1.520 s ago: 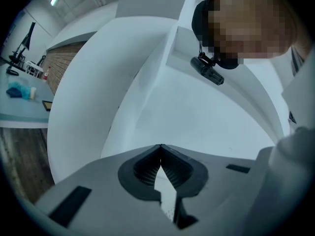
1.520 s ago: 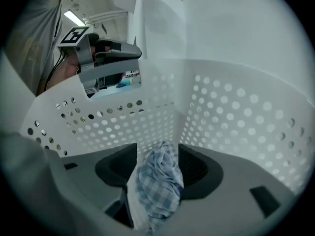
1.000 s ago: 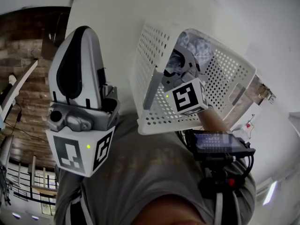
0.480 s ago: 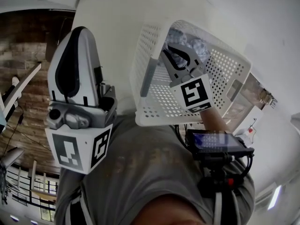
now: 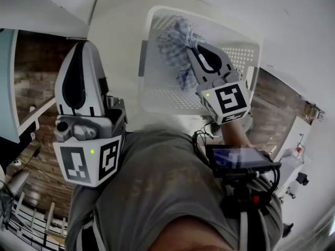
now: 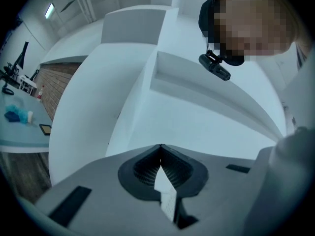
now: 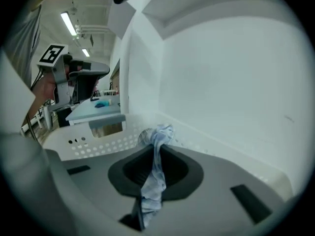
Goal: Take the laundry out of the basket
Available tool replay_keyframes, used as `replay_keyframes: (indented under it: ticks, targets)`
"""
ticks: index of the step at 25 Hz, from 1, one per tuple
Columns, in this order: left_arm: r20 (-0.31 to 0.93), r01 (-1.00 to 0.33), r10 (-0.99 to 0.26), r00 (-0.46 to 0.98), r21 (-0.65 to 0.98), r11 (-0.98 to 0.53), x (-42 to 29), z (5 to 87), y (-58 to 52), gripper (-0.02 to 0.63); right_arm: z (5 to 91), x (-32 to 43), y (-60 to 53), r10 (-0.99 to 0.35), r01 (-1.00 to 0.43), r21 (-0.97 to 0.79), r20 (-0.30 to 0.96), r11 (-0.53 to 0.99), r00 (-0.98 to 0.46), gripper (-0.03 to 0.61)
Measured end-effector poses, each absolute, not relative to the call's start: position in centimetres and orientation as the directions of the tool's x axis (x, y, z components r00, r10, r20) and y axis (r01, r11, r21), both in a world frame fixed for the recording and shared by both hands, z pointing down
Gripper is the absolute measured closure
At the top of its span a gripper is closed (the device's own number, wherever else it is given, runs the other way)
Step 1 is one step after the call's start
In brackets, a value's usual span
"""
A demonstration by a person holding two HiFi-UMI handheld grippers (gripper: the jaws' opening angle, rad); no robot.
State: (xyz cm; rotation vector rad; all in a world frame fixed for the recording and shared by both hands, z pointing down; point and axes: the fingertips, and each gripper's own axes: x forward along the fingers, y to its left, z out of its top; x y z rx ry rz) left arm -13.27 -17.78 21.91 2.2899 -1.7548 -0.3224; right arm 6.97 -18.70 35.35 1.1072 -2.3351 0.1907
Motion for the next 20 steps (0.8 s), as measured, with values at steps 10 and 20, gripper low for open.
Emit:
replay_keyframes:
  ticks: [10,20]
  targets:
    - [-0.137,-0.933,-0.956,0.260,0.218,-0.285,-10.9,16.7,-10.8,0.604,22.7,8.3,-17.1,-0.813,-0.806,0.135,0.194,0.576,-0.548,0.537]
    - [-0.196,-0.929,-0.935,0.297,0.168,-0.330,-8.6,14.9,-4.2,0.604,10.1,9.9,-11.9,-0.820,-0.810,0.209,-0.056,0.548,-0.569,0.537]
